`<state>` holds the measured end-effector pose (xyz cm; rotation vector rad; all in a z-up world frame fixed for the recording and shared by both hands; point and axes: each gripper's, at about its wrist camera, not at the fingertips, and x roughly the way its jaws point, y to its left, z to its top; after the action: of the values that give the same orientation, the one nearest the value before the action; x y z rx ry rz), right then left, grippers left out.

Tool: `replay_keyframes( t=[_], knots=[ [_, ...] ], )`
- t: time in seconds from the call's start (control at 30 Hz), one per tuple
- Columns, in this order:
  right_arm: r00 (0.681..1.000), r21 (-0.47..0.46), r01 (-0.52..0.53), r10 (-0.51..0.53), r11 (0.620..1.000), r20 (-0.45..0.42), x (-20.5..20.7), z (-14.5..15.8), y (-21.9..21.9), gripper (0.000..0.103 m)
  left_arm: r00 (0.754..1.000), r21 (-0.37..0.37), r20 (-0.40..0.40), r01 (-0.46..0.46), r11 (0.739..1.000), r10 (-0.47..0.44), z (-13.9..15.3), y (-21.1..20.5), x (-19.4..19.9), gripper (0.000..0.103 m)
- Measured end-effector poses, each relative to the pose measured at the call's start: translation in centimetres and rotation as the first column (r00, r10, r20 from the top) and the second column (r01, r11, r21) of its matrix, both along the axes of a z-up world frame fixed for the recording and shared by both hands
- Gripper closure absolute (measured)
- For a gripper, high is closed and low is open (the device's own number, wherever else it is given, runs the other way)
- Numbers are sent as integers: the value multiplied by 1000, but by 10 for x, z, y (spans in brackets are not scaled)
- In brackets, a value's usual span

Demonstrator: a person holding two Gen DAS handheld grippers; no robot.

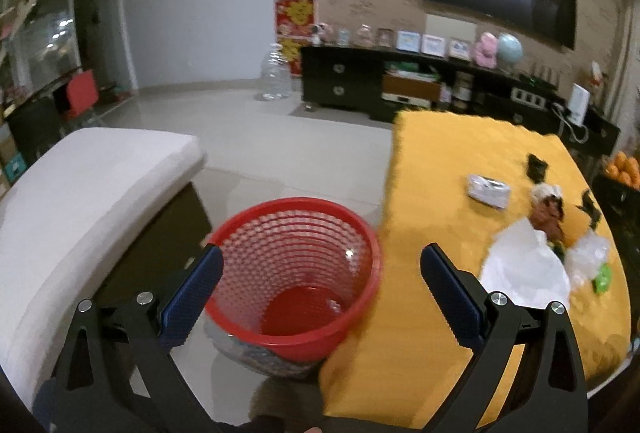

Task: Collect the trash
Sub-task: 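Reach the left tool to the white tissue and close on it while the right tool moves over the table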

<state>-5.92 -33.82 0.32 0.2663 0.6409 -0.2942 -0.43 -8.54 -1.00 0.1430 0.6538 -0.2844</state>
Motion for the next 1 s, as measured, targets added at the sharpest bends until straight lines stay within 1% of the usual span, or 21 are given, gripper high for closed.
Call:
replay_keyframes(
  t=[0.03,0.1,0.2,0.27,0.37,0.43,0.5,0.6,0.7,0.77,0.87,0.9,0.93,0.97,1.0],
  knots=[
    [999,8,30,-30,1000,-16,-4,0,-8,6,1000,1,-6,16,1000,-16,-1,-7,0,8],
    [997,36,74,-74,997,-3,-11,-4,-25,6,997,6,-24,69,998,-69,-3,-26,-1,8],
    [991,63,132,-132,989,-9,-22,-6,-41,6,989,28,-39,145,989,-144,-7,-58,-4,8],
    [987,88,161,-161,983,-1,-28,-10,-53,6,980,51,-51,197,979,-194,-12,-83,-3,8],
    [982,100,185,-187,978,17,-37,-15,-68,6,961,67,-92,266,962,-259,-24,-119,1,8],
    [979,115,200,-203,973,14,-39,-20,-76,6,947,61,-125,307,950,-298,-34,-137,4,8],
    [977,120,209,-212,971,11,-44,-20,-79,6,923,49,-172,357,933,-344,-47,-154,4,8],
    [975,133,220,-222,966,1,-48,-22,-85,6,888,56,-222,424,904,-403,-68,-182,-1,8],
    [974,147,224,-225,964,-6,-51,-26,-89,6,861,75,-254,471,879,-440,-87,-202,-8,8],
    [974,151,225,-226,963,-11,-51,-28,-92,6,847,78,-281,489,869,-451,-100,-213,-7,8],
    [973,165,230,-230,959,-18,-53,-32,-96,6,832,45,-323,490,871,-451,-111,-217,-3,9],
    [973,171,231,-232,958,-17,-55,-32,-98,6,829,33,-333,487,873,-449,-113,-217,-2,15],
    [972,175,234,-235,956,-18,-56,-32,-99,6,824,23,-345,486,873,-450,-116,-218,-1,29],
    [971,179,238,-238,955,-19,-57,-33,-101,6,819,19,-361,484,875,-445,-119,-219,0,36],
    [970,181,243,-243,953,-21,-58,-34,-102,6,828,27,-346,479,877,-441,-118,-220,0,43]
  ],
)
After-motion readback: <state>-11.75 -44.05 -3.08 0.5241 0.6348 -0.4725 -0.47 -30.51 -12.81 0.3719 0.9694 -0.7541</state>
